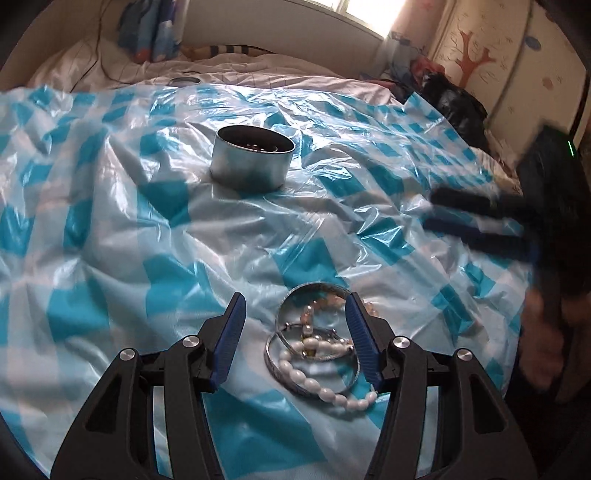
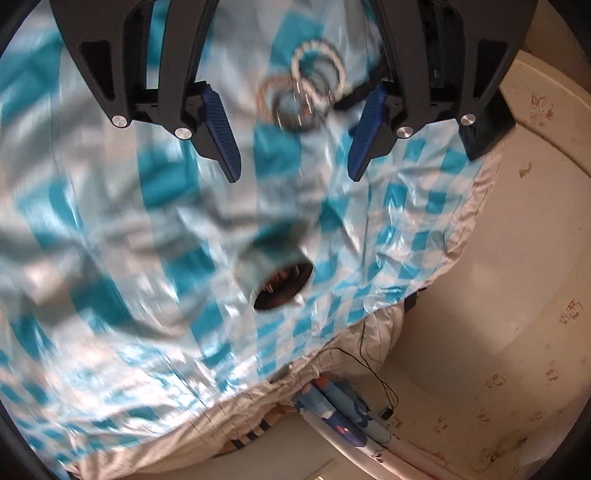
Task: Organize jewelry
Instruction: 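Move both tools back over the pearl bracelets and silver bangles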
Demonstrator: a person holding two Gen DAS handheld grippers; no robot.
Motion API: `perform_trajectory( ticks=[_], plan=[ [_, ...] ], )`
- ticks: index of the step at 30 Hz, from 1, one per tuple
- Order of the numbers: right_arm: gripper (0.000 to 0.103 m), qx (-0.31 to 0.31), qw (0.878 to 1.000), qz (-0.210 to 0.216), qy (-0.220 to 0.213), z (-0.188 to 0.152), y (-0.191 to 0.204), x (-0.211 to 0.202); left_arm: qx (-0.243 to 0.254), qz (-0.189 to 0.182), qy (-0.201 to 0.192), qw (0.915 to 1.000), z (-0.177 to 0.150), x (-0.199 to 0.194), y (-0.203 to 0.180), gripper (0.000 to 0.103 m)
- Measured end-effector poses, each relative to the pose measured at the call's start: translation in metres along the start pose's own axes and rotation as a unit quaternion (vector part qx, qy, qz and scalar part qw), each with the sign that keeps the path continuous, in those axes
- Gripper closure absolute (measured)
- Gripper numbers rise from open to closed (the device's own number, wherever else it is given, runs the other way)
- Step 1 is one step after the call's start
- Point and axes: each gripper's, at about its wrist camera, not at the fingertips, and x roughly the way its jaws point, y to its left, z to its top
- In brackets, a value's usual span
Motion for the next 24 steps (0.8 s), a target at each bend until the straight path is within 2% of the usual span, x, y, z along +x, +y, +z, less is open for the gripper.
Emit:
perform_trajectory(
  ticks=[4, 6, 7, 9, 11, 13, 14, 15, 18, 19, 20, 21, 24],
  plan=[
    [0.044, 0.005, 1.0, -0.014, -0.002, -0.032, -0.002, -0.019, 0.018, 0.004, 0.005, 0.9998, -0.003, 0.003, -0.011, 0.05],
    [0.044, 0.009, 1.0, -0.004, -0.006, -0.04, 0.0, -0.032, 0.031, 0.012, 0.002, 0.9995, -0.003, 0.002, -0.018, 0.05],
    [0.044, -0.007, 1.0, 0.0, -0.02, -0.044, 0.004, -0.044, 0.027, 0.014, 0.002, 0.9995, -0.003, 0.003, -0.018, 0.05],
    [0.035, -0.042, 0.998, 0.0, -0.049, -0.048, 0.006, -0.059, 0.011, 0.017, 0.001, 0.9998, -0.004, 0.004, -0.016, 0.05],
    [0.034, -0.053, 0.995, 0.01, -0.081, -0.052, 0.0, -0.067, 0.006, 0.018, 0.001, 0.9998, -0.005, 0.005, -0.015, 0.05],
    [0.034, -0.004, 0.997, 0.021, -0.076, -0.049, -0.016, -0.06, 0.005, 0.03, 0.007, 0.9995, -0.01, 0.009, -0.013, 0.05],
    [0.034, 0.028, 0.996, 0.054, -0.063, -0.046, -0.023, -0.053, 0.004, 0.032, 0.01, 0.9994, -0.011, 0.011, -0.011, 0.05],
    [0.034, 0.028, 0.994, 0.078, -0.064, -0.044, -0.023, -0.05, 0.001, 0.031, 0.009, 0.9995, -0.012, 0.011, -0.01, 0.05],
    [0.034, -0.027, 0.995, 0.038, -0.086, -0.045, -0.014, -0.042, -0.014, 0.022, 0.001, 0.9997, -0.007, 0.014, -0.004, 0.05],
    [0.034, -0.02, 0.996, 0.033, -0.074, -0.044, -0.018, -0.032, -0.016, 0.018, 0.002, 0.9997, -0.006, 0.017, -0.003, 0.05],
    [0.033, -0.005, 0.997, 0.048, -0.062, -0.043, -0.022, -0.025, -0.011, 0.018, 0.004, 0.9998, -0.005, 0.019, -0.003, 0.05],
    [0.034, 0.01, 0.996, 0.065, -0.053, -0.041, -0.028, -0.017, -0.004, 0.019, 0.007, 0.9998, -0.005, 0.022, -0.004, 0.052],
    [0.033, 0.016, 0.997, 0.06, -0.054, -0.039, -0.036, -0.012, -0.004, 0.028, 0.021, 0.9994, -0.005, 0.033, 0.002, 0.07]
  ],
)
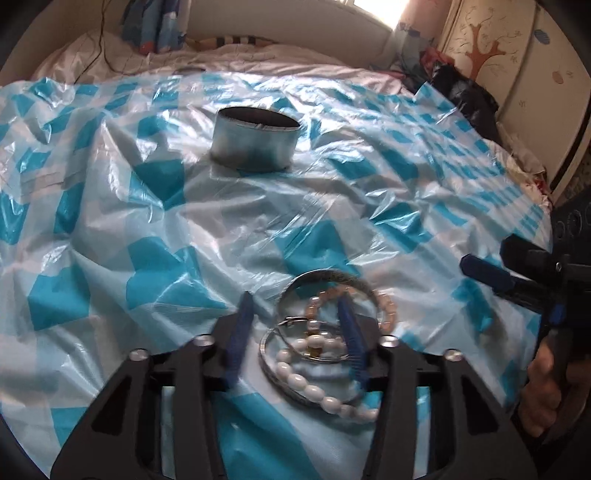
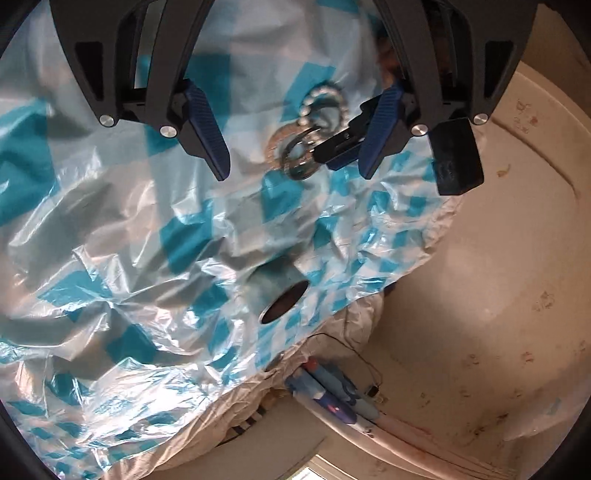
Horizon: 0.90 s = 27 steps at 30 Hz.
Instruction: Organize jewelry
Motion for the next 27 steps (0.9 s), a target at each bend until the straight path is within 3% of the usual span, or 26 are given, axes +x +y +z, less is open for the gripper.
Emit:
perform_trajectory(
  ticks=[2, 4, 8, 13, 17, 22, 27],
  plan=[
    [0.033, 0.015, 1.0, 0.006, -0.001, -0.001, -0.007, 0.001, -0.008, -0.004, -0.004, 1.0, 0.002, 0.001, 0.004, 0.09],
    [0.033, 0.025, 1.0, 0.009, 0.001, -0.001, -0.011, 0.003, -0.001, 0.003, -0.003, 1.0, 0.005, 0.002, 0.003, 0.1],
    [0.033, 0.009, 1.0, 0.005, 0.008, 0.0, -0.006, 0.01, 0.019, 0.008, -0.009, 0.9997, 0.013, -0.004, -0.003, 0.101],
    [0.033, -0.06, 0.997, -0.028, 0.032, -0.008, 0.015, 0.023, -0.042, -0.021, -0.043, 0.9979, 0.032, -0.021, 0.021, 0.1],
    [0.033, -0.13, 0.989, -0.052, 0.053, -0.02, 0.037, 0.036, -0.085, -0.021, -0.045, 0.9952, 0.037, -0.018, 0.04, 0.1],
    [0.033, -0.208, 0.974, -0.055, 0.075, -0.039, 0.062, 0.048, -0.108, -0.009, -0.036, 0.9934, 0.035, -0.013, 0.049, 0.1],
    [0.034, -0.257, 0.961, -0.016, 0.103, -0.059, 0.081, 0.052, -0.114, -0.008, -0.038, 0.9928, 0.035, -0.012, 0.051, 0.1]
  ],
)
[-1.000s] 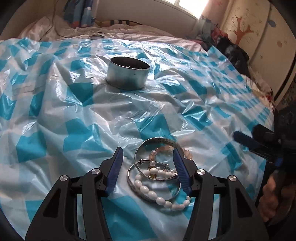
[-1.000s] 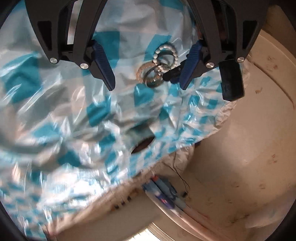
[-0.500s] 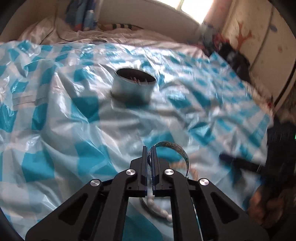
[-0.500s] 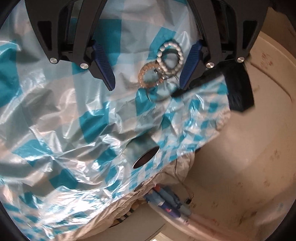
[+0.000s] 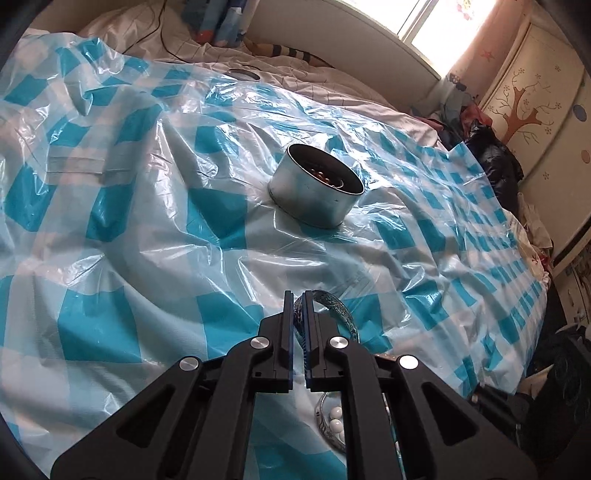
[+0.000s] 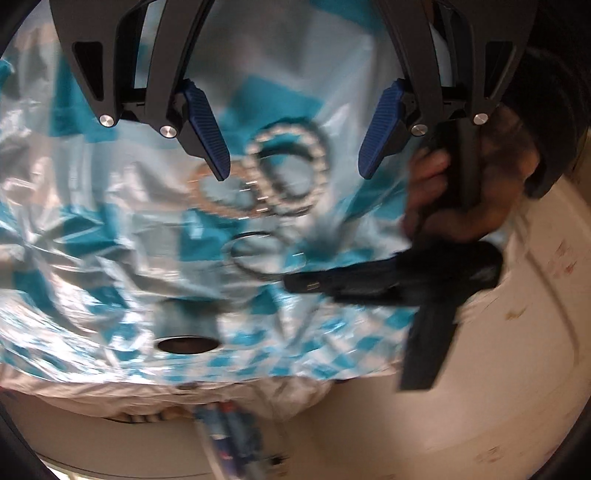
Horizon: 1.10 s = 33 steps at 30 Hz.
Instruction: Organize jewelry
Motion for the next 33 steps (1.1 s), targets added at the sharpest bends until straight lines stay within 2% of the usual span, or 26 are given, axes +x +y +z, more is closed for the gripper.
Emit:
perform_trajectory(
  ticks=[5, 6, 9, 16, 18, 20, 21, 26, 30, 33],
  plan=[
    [0.035, -0.018, 1.0, 0.0, 0.006, -0.002, 0.008, 0.005, 0.002, 0.002, 0.002, 1.0, 0.0, 0.001, 0.0, 0.1],
    [0.042, -0.024, 1.0, -0.002, 0.008, -0.002, 0.01, 0.007, 0.002, 0.003, 0.002, 1.0, 0.0, 0.002, 0.0, 0.1],
    [0.053, -0.041, 0.999, -0.018, 0.018, -0.002, 0.016, 0.014, 0.0, 0.005, 0.004, 1.0, -0.001, 0.004, 0.001, 0.1],
    [0.069, -0.051, 0.997, -0.047, 0.035, -0.008, 0.014, 0.021, -0.001, 0.006, 0.007, 1.0, -0.002, 0.006, 0.001, 0.1],
    [0.073, -0.024, 0.999, -0.021, 0.033, -0.006, 0.007, 0.018, -0.002, 0.006, 0.008, 1.0, -0.003, 0.006, 0.001, 0.1],
    [0.073, 0.014, 1.0, 0.018, 0.018, -0.004, -0.004, 0.01, -0.003, 0.005, 0.007, 1.0, -0.002, 0.007, 0.002, 0.1],
    [0.073, 0.02, 1.0, 0.017, 0.013, -0.003, -0.006, 0.006, -0.003, 0.005, 0.007, 1.0, -0.003, 0.007, 0.001, 0.1],
    [0.073, -0.054, 0.997, -0.053, 0.034, -0.01, 0.014, 0.012, -0.005, 0.005, 0.01, 0.9999, -0.003, 0.01, 0.002, 0.1],
    [0.074, -0.148, 0.981, -0.119, 0.042, -0.019, 0.04, 0.026, -0.007, 0.007, 0.014, 0.9999, -0.004, 0.013, 0.003, 0.1],
    [0.084, -0.151, 0.98, -0.12, 0.039, -0.02, 0.041, 0.028, -0.01, 0.007, 0.016, 0.9998, -0.005, 0.015, 0.004, 0.1]
  ],
)
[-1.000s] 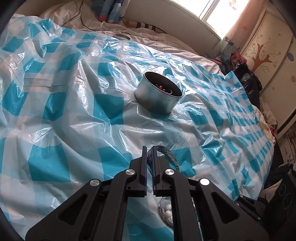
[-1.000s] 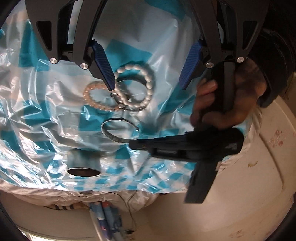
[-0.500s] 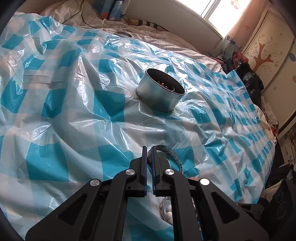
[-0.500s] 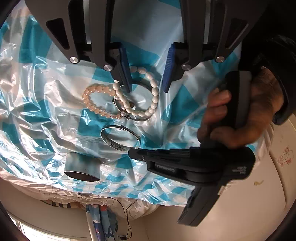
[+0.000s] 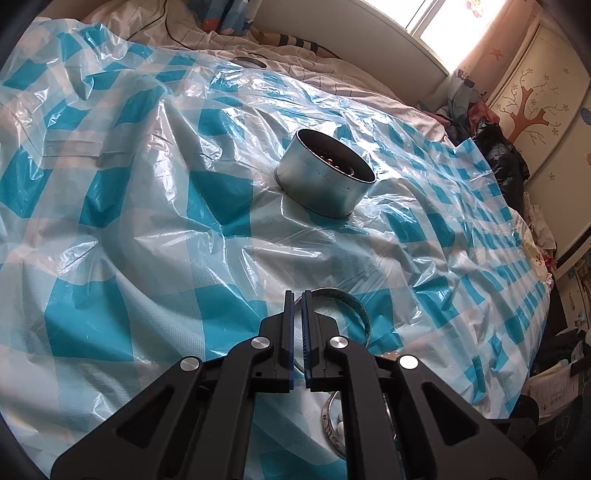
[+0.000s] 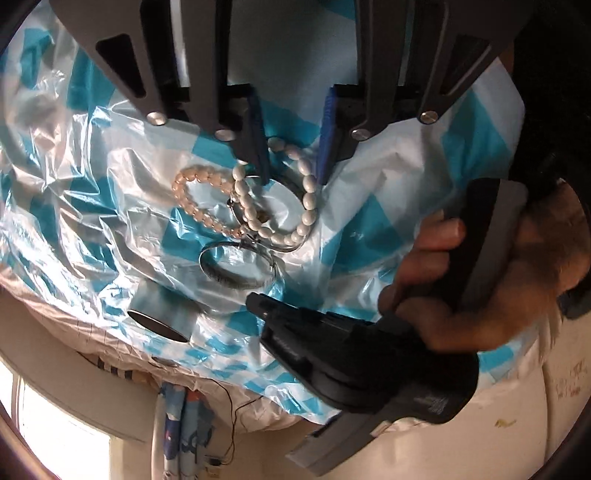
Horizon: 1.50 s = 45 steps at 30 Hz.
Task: Organize jewelry
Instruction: 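Grasp the white pearl bracelet with the right tool while the left tool carries the bangle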
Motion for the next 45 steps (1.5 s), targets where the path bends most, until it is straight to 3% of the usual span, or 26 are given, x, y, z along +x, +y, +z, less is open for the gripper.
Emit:
perform_trajectory(
  ticks=[2, 5, 8, 12, 16, 21, 27, 31, 33, 37, 45],
  plan=[
    [0.092, 0.014, 1.0, 0.019, -0.001, 0.0, -0.004, -0.001, -0.002, 0.0, 0.0, 1.0, 0.0, 0.0, 0.001, 0.1],
    [0.094, 0.02, 0.999, 0.032, 0.002, -0.001, -0.006, -0.002, -0.005, 0.001, 0.002, 1.0, 0.0, 0.001, 0.003, 0.1],
    [0.095, 0.1, 0.99, 0.098, -0.006, -0.001, -0.029, -0.006, -0.01, -0.002, 0.002, 0.9999, 0.0, 0.001, 0.004, 0.1],
    [0.095, 0.222, 0.953, 0.202, -0.047, -0.004, -0.07, -0.017, -0.014, -0.006, 0.003, 0.9999, 0.001, 0.001, 0.006, 0.1],
    [0.095, 0.325, 0.894, 0.293, -0.096, -0.015, -0.106, -0.023, -0.012, -0.002, 0.018, 0.9998, 0.0, 0.008, 0.004, 0.099],
    [0.095, 0.405, 0.834, 0.349, -0.136, -0.026, -0.136, -0.024, 0.002, 0.001, 0.037, 0.9993, -0.002, 0.018, -0.001, 0.089],
    [0.095, 0.446, 0.8, 0.37, -0.155, -0.034, -0.152, -0.028, 0.024, 0.008, 0.029, 0.9992, -0.003, 0.016, -0.008, 0.082],
    [0.095, 0.453, 0.794, 0.371, -0.164, -0.032, -0.162, -0.03, 0.055, 0.027, 0.031, 0.9976, -0.005, 0.019, -0.017, 0.084],
    [0.095, 0.457, 0.792, 0.37, -0.166, -0.032, -0.166, -0.029, 0.061, 0.038, 0.031, 0.9969, -0.005, 0.018, -0.018, 0.098],
    [0.095, 0.458, 0.793, 0.366, -0.167, -0.031, -0.17, -0.032, 0.081, 0.044, 0.006, 0.9957, -0.004, 0.006, -0.025, 0.1],
    [0.095, 0.448, 0.797, 0.363, -0.177, 0.0, -0.2, -0.033, 0.069, 0.008, -0.07, 0.9952, 0.016, -0.032, -0.027, 0.1]
  ],
)
